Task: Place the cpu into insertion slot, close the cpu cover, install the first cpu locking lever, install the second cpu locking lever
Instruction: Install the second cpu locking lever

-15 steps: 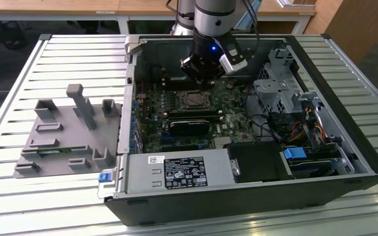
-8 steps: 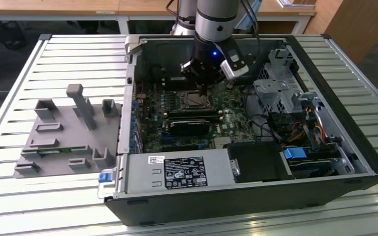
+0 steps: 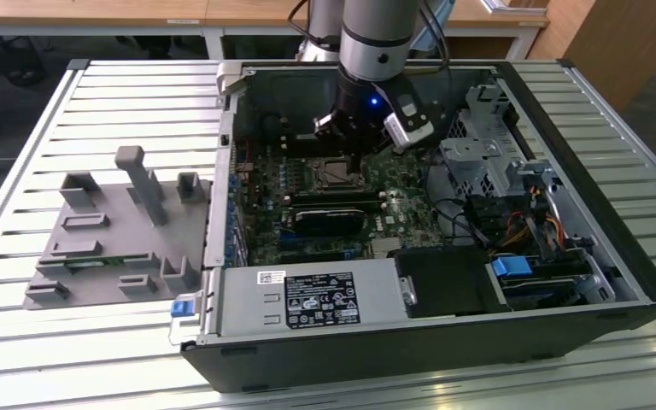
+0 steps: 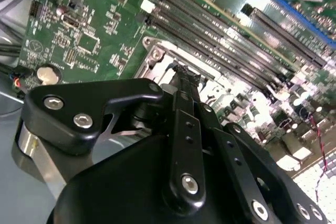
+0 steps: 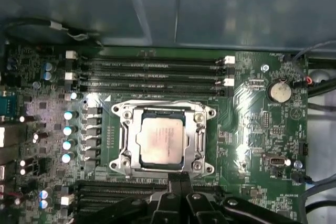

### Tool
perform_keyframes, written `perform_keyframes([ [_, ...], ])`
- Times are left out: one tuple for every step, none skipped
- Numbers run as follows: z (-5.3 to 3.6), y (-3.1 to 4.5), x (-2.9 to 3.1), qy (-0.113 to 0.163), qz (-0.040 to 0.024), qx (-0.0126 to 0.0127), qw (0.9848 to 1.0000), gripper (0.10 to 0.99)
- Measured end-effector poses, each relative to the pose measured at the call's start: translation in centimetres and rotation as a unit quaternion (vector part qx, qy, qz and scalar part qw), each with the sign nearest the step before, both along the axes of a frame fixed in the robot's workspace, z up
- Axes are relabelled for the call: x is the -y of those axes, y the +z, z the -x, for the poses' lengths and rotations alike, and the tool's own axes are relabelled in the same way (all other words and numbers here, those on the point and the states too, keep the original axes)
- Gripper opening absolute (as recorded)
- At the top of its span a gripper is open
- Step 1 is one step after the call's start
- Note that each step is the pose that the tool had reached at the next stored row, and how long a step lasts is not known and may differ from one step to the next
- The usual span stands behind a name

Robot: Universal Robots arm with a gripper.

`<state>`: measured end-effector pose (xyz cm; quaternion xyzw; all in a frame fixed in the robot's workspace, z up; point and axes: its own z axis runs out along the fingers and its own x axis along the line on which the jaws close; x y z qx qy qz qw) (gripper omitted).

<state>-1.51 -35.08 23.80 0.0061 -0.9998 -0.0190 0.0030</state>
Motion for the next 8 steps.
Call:
perform_keyframes([
  [0.00,0.00,0.05,0.000,0.0001,-0.0001,1.0000,0.106],
  [0.00,-0.01,0.10,0.000,0.0000,0.0000,1.0000,0.106],
  [0.01,-0.01,0.14,0.000,-0.0001,0.0000,1.0000,0.106],
  [0.03,-0.01,0.18,0.000,-0.0001,-0.0001,1.0000,0.106],
  [0.03,-0.02,0.19,0.000,-0.0001,0.0000,1.0000,0.106],
  [0.09,-0.03,0.20,0.000,-0.0001,-0.0001,1.0000,0.106],
  [0.17,-0.05,0.21,0.000,-0.0001,0.0000,1.0000,0.106],
  [0.26,-0.07,0.22,0.000,-0.0001,-0.0001,1.0000,0.106],
])
